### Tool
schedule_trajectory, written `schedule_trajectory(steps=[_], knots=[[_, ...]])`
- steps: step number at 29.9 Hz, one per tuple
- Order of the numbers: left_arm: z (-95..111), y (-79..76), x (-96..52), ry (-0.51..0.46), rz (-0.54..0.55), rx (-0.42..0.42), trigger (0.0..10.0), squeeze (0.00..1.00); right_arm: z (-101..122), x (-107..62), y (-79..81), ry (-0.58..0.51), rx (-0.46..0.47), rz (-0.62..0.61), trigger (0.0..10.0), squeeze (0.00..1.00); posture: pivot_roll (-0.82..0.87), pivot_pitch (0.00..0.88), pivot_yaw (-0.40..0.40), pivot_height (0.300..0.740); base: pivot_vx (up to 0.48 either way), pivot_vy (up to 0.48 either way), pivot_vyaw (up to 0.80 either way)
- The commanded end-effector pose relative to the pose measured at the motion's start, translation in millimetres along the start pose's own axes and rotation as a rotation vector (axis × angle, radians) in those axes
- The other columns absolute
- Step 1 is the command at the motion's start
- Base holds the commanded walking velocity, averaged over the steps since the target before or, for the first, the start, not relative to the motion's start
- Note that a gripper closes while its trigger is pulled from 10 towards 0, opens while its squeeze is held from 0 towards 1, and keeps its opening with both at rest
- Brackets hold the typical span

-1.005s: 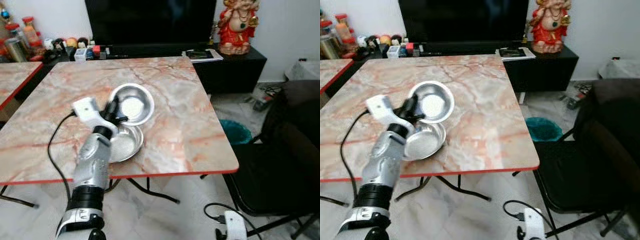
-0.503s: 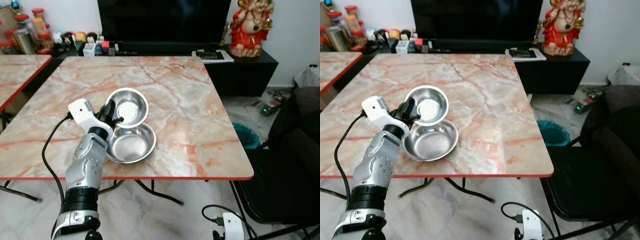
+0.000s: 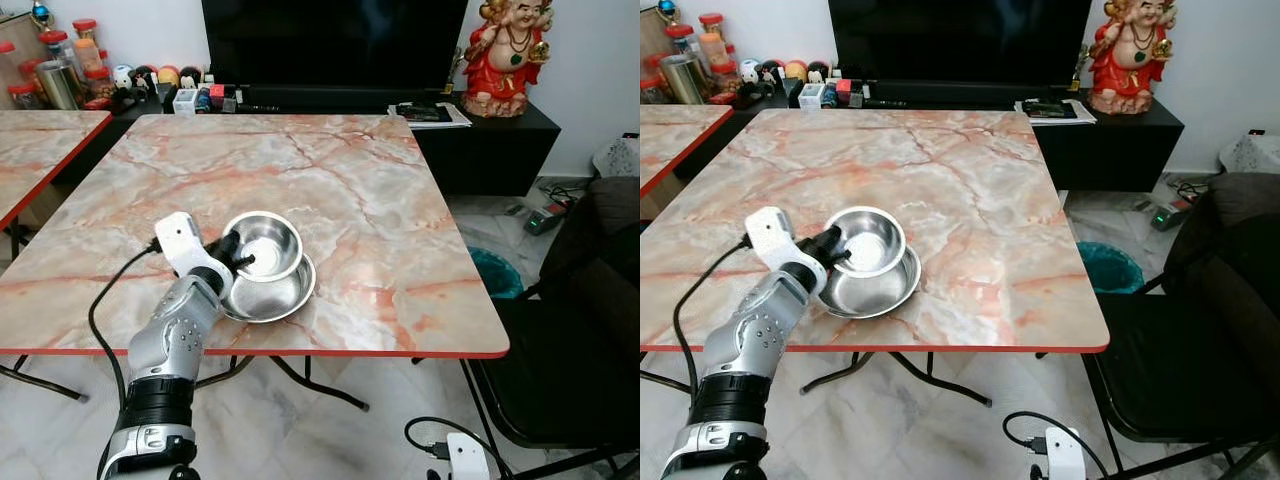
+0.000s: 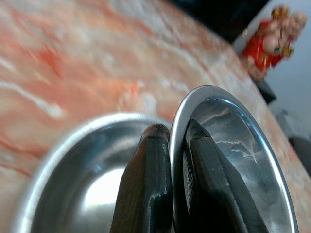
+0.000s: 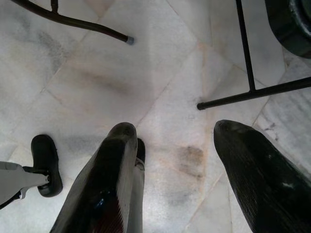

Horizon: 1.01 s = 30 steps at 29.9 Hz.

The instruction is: Setting the table

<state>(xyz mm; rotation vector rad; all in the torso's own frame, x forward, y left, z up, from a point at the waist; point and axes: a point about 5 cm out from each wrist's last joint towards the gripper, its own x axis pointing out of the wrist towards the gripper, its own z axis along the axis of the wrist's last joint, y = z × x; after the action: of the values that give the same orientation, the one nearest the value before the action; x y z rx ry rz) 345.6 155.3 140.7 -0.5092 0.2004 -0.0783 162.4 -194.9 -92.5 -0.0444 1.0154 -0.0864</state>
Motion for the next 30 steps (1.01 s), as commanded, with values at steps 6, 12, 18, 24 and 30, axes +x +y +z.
schedule_trajectory(steps=[6, 12, 18, 24, 30], knots=[[-11.8, 2.2, -0.6, 0.092, 0.036, 0.011, 10.0, 0.0, 1.6, 0.2, -1.1, -0.002, 0.0, -0.002, 10.0, 0.0, 0.02, 0.0, -0.024, 0.74, 0.0, 0.0, 0.0], [-11.1, 4.4, -1.9, 0.109, 0.036, 0.081, 10.0, 0.0, -0.8, -0.1, -2.0, 0.009, -0.008, -0.003, 10.0, 0.0, 0.02, 0.0, -0.032, 0.74, 0.0, 0.0, 0.0], [-13.0, 4.2, -2.0, 0.131, 0.041, 0.108, 10.0, 0.0, 0.3, 0.1, -2.4, 0.007, -0.008, -0.002, 10.0, 0.0, 0.02, 0.0, -0.033, 0.74, 0.0, 0.0, 0.0], [-14.5, 2.2, -1.5, 0.144, 0.035, 0.122, 10.0, 0.15, 0.1, 0.0, -2.6, 0.007, -0.007, -0.002, 10.0, 0.0, 0.02, 0.0, -0.032, 0.74, 0.0, 0.0, 0.0], [-12.9, 2.8, -1.3, 0.14, 0.044, 0.135, 10.0, 0.84, -0.3, 0.0, -2.9, 0.008, -0.004, -0.004, 10.0, 0.0, 0.02, 0.0, -0.032, 0.74, 0.0, 0.0, 0.0]])
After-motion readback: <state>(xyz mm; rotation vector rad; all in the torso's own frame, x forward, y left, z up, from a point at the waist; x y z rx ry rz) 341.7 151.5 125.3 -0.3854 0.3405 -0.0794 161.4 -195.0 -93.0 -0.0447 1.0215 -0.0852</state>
